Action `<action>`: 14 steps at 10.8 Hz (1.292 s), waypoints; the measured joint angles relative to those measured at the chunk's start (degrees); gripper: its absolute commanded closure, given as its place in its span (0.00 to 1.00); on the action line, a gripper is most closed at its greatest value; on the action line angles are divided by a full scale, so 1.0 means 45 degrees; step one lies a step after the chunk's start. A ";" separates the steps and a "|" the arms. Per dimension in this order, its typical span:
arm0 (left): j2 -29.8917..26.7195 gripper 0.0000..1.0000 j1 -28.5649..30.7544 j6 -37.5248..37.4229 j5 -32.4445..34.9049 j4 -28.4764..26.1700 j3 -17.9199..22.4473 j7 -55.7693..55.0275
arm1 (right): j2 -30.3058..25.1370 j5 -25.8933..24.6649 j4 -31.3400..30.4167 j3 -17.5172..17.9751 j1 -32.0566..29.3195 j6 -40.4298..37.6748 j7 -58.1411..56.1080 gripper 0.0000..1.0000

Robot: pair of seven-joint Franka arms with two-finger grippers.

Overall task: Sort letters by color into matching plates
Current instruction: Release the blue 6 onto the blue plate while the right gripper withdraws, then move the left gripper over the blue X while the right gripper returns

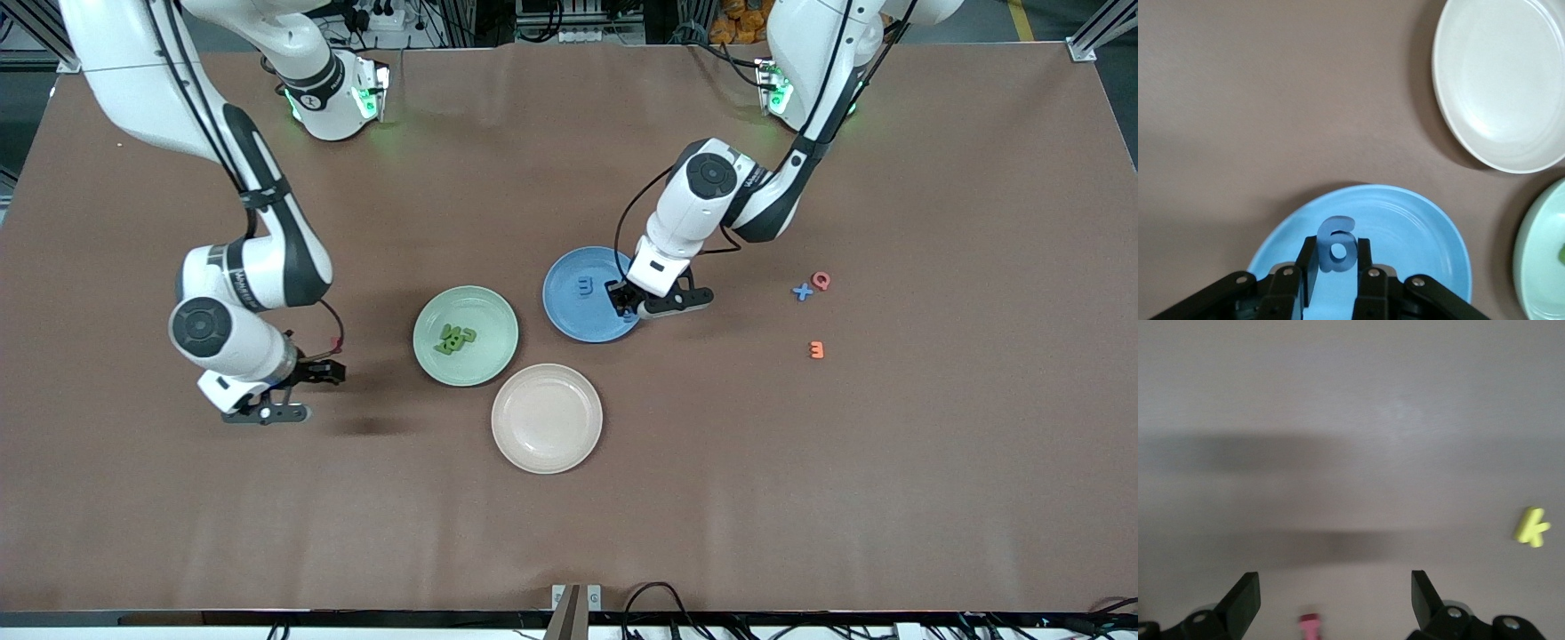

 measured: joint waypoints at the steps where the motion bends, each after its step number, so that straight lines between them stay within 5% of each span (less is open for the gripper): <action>1: 0.0138 0.82 -0.0175 0.0000 0.0000 0.0196 -0.0022 -0.0373 | 0.0000 0.0000 0.0083 -0.0142 -0.0312 -0.0001 -0.0502 0.00; 2: 0.0299 0.22 -0.0332 0.0000 0.0000 0.0388 -0.0030 -0.0625 | -0.0001 0.0000 0.0156 -0.0226 -0.0604 -0.0001 -0.0917 0.00; 3: 0.0481 0.00 -0.0453 0.0000 0.0000 0.0573 -0.0034 -0.0793 | -0.0001 0.0000 0.0223 -0.0322 -0.0878 -0.0002 -0.1297 0.00; 10: 0.1007 0.00 -0.0540 -0.0481 0.0078 0.1318 0.0014 -0.2240 | -0.0202 0.0016 0.0616 -0.0738 -0.1397 -0.0368 -0.1932 0.00; 14: 0.0646 0.00 0.0540 -0.2411 0.1725 0.1570 0.0058 -0.1527 | -0.1163 0.0595 0.1661 -0.0732 -0.1430 -0.3436 -0.1930 0.00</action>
